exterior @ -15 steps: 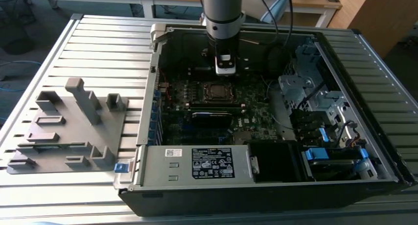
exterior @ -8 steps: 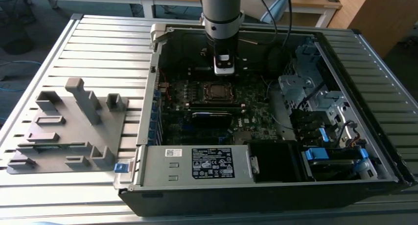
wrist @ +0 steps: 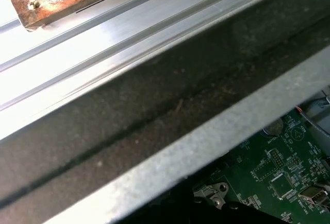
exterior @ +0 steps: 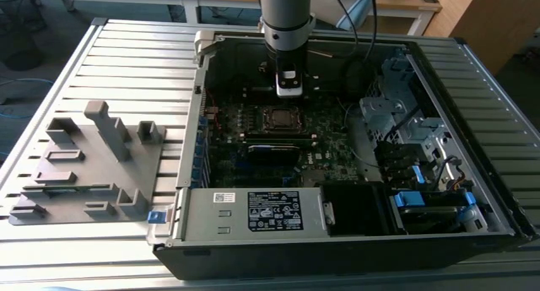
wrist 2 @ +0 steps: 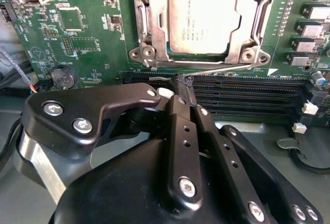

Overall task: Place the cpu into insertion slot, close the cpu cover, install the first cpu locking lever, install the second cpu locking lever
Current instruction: 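Install the first cpu locking lever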

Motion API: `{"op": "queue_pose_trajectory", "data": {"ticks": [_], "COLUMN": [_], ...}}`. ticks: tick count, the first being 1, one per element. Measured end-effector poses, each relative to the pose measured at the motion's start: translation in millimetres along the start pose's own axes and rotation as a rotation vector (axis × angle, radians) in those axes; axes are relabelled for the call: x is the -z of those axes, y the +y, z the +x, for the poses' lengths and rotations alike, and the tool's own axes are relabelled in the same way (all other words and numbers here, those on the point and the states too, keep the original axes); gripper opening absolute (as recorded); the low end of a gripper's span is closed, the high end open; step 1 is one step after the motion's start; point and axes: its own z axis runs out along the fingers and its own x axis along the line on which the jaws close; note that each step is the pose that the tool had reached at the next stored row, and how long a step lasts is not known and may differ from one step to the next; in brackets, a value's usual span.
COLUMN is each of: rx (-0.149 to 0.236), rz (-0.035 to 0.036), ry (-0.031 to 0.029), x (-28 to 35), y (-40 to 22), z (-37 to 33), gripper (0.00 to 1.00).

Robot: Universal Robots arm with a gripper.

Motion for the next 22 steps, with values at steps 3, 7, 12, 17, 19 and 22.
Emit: {"op": "queue_pose_trajectory", "data": {"ticks": [3,7,12,17,19,22], "rx": [0.000,0.000,0.000,0.001,0.001,0.002], "rz": [-0.0002,0.0003,0.0002,0.0027,0.0052,0.0095], "ry": [0.0000,0.0000,-0.0001,-0.0017,-0.0031,-0.0057], "x": [-0.2,-0.4,-0.8,-1.5,-1.9,-2.6], "y": [-0.1,-0.2,-0.4,-0.5,-0.6,-0.8], "z": [-0.3,-0.4,-0.5,-0.6,-0.7,-0.8], "gripper": [0.11,0.11,0.11,0.11,0.11,0.11]}}
